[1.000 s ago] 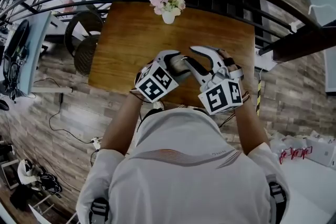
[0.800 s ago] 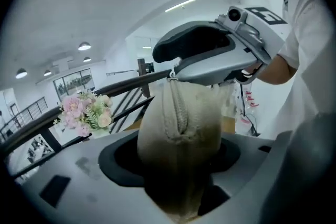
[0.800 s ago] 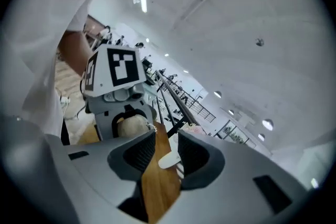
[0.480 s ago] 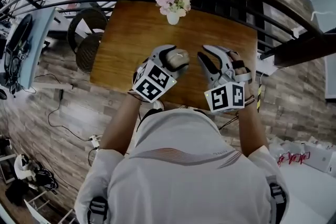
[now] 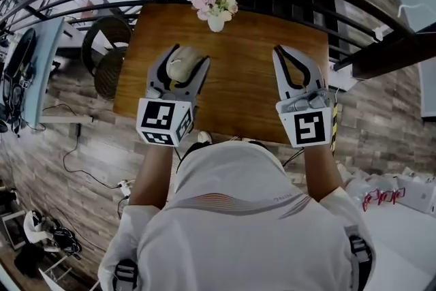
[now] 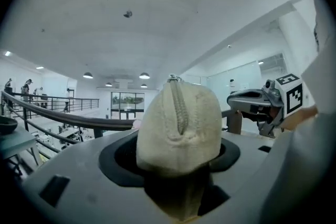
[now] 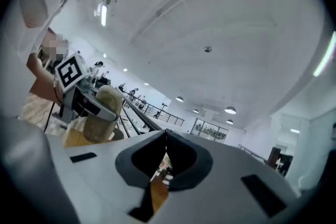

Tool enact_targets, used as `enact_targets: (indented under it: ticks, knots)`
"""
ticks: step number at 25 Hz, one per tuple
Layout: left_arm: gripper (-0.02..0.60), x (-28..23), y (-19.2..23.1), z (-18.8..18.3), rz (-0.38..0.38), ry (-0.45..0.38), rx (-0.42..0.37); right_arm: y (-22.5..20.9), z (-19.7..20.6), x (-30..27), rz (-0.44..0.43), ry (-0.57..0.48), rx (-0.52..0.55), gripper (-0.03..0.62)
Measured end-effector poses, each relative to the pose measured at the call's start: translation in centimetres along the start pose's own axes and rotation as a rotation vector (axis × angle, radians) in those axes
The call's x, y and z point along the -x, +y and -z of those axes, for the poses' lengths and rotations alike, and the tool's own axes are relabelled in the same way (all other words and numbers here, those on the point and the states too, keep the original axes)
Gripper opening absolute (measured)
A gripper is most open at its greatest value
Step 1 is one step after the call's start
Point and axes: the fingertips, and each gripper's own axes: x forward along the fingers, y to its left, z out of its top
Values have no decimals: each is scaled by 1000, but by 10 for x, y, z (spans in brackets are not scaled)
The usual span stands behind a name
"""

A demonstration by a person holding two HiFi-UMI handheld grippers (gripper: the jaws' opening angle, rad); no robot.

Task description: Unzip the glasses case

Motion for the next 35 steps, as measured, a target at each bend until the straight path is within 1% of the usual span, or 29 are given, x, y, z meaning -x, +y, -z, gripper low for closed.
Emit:
enact_targets:
  ticks: [2, 7, 9, 11, 14, 17, 35]
  knots:
    - [288, 5, 4, -6, -21, -18, 10, -10, 4, 2, 20, -7, -120, 51]
    - [288, 10, 6, -4, -55, -27, 26, -29, 27, 8, 34, 31, -349, 51]
    - [288, 8, 4, 2, -62, -20, 35, -33, 35, 9, 32, 41, -425, 51]
    - [288, 6, 3, 6, -63, -17, 47, -37, 42, 11, 38, 50, -471, 51]
    - [288, 3, 1, 9, -61, -17, 65, -40, 49, 11, 54, 59, -500, 51]
    - [288, 0, -1, 11, -55, -10, 73, -38, 53, 11, 49, 66, -514, 51]
    - [288, -4, -6, 17, -32, 6, 94, -31, 64, 9, 34, 77, -552, 51]
